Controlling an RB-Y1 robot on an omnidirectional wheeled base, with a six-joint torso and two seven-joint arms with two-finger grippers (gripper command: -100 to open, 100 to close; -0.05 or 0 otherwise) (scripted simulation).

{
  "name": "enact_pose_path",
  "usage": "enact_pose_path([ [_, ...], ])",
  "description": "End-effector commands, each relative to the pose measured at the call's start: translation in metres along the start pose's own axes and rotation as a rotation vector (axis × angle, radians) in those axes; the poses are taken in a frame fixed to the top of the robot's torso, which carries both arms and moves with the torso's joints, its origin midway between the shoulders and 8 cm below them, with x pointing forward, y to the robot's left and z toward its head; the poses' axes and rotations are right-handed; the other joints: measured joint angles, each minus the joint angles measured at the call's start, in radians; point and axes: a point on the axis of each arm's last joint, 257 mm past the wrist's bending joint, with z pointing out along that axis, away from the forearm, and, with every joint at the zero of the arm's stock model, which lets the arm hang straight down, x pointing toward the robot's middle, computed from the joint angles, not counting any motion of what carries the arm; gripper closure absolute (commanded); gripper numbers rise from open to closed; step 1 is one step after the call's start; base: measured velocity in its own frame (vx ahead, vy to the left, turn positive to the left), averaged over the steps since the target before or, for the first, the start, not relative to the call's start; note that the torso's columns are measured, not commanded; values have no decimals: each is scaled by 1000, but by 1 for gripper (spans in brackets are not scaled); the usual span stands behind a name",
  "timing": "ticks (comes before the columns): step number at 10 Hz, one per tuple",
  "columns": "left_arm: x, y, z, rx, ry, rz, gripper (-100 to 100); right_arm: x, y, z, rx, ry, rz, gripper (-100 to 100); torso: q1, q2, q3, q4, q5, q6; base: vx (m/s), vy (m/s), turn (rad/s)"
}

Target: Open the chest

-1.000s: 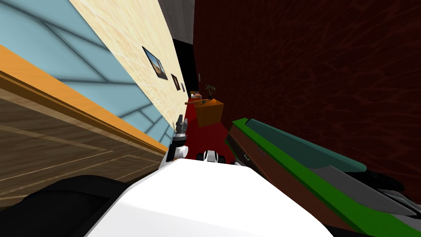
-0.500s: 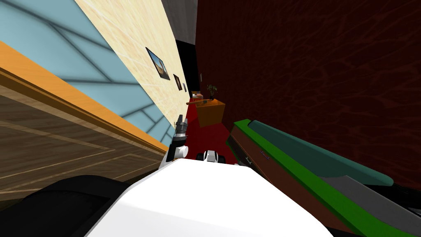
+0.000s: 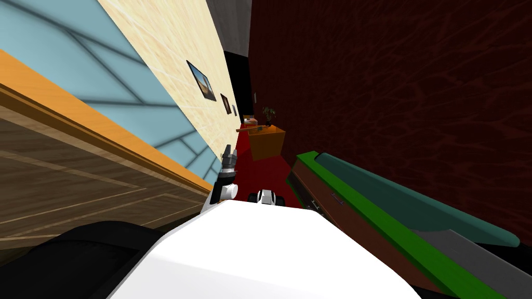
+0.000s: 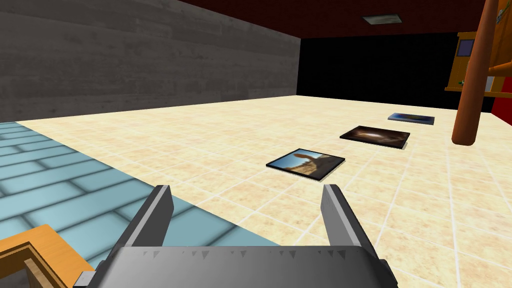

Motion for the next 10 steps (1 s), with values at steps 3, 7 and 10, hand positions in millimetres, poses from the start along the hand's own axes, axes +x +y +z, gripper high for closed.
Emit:
enact_pose_path([
  [3,0,0,0,0,0,0,0,-20,-42,7,156,-93,-114,-100,0,1,0,0,0,0,25,-5,22],
  [7,0,0,0,0,0,0,0,-36,-73,9,273,-164,-202,-100,0,1,0,0,0,0,18,-6,12],
  [10,0,0,0,0,0,0,0,-46,-88,8,333,-202,-235,-100,0,0,0,0,0,0,16,-6,6],
])
